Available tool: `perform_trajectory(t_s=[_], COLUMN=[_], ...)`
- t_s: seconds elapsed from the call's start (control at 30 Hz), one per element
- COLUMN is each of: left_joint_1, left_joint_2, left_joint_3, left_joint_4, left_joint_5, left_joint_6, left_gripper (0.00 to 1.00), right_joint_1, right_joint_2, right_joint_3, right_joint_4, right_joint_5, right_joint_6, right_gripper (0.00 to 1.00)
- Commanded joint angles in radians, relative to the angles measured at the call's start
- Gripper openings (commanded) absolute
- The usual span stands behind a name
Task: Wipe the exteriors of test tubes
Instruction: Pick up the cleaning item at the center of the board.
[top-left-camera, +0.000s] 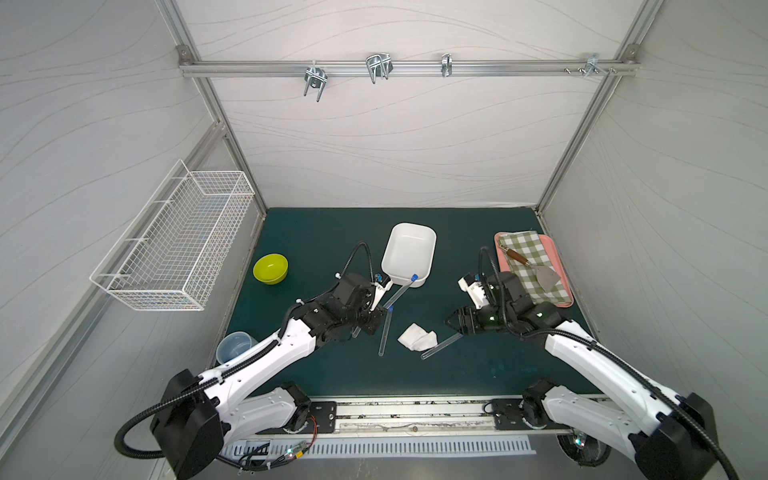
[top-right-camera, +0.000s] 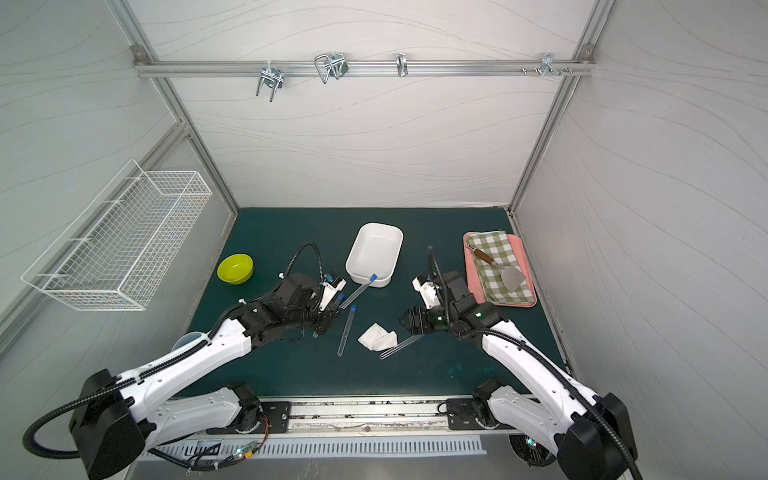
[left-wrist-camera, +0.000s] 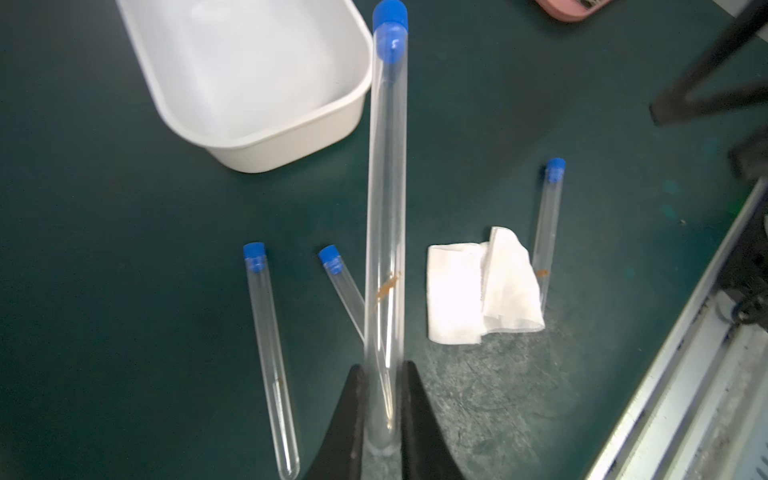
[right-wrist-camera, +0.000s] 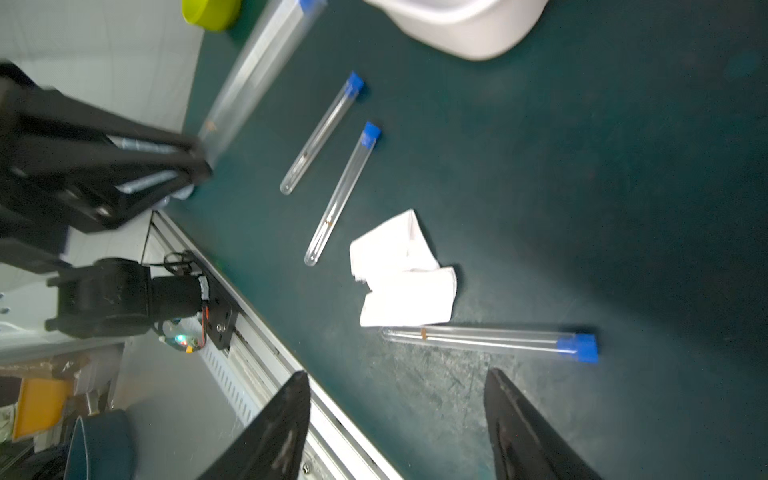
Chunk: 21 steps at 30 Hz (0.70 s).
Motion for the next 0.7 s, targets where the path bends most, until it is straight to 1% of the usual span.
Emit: perform_trajectory(t_s=[0.0, 0.07, 0.1, 0.17, 0.23, 0.33, 0.4, 0.43, 0.57, 0.67], left_joint_1=[0.014, 0.023, 0.029, 0.036, 0.042, 0.053, 0.058, 0.060, 0.062, 0.063], left_joint_2=[-0.025, -0.027, -0.027, -0.030, -0.038, -0.057, -0.075, -0.084, -0.112, -0.117], left_joint_3=[-0.007, -0.010, -0.011, -0.013, -0.018, -0.022, -0.026, -0.031, -0.051, -0.054], left_joint_4=[0.007, 0.000, -0.003, -0.010, -0.019, -0.034, -0.045, -0.046, -0.042, -0.046], left_joint_5=[-0.066, -0.063, -0.064, -0.060, -0.059, -0.067, -0.076, -0.078, -0.081, -0.073], left_joint_6=[-0.057, -0.067, -0.072, -0.081, -0.092, -0.111, -0.122, -0.124, -0.131, -0.135], left_gripper=[0.13, 0.13, 0.13, 0.13, 0.13, 0.13, 0.13, 0.13, 0.13, 0.13], right_joint_1=[0.092, 0.166, 0.204, 0.267, 0.314, 0.349, 0.359, 0.359, 0.360, 0.361], right_joint_2=[0.062, 0.117, 0.143, 0.182, 0.217, 0.257, 0.269, 0.270, 0.299, 0.345], right_joint_3=[-0.017, -0.016, -0.014, -0.010, 0.002, 0.017, 0.021, 0.018, 0.015, 0.038], right_joint_4=[0.115, 0.132, 0.137, 0.145, 0.140, 0.120, 0.122, 0.130, 0.187, 0.189], right_joint_5=[0.045, 0.088, 0.114, 0.180, 0.245, 0.316, 0.324, 0.314, 0.270, 0.271], right_joint_6=[0.110, 0.110, 0.105, 0.083, 0.052, 0.030, 0.030, 0.036, 0.077, 0.084], right_gripper=[0.68, 0.69, 0.72, 0.87, 0.89, 0.89, 0.88, 0.86, 0.76, 0.71])
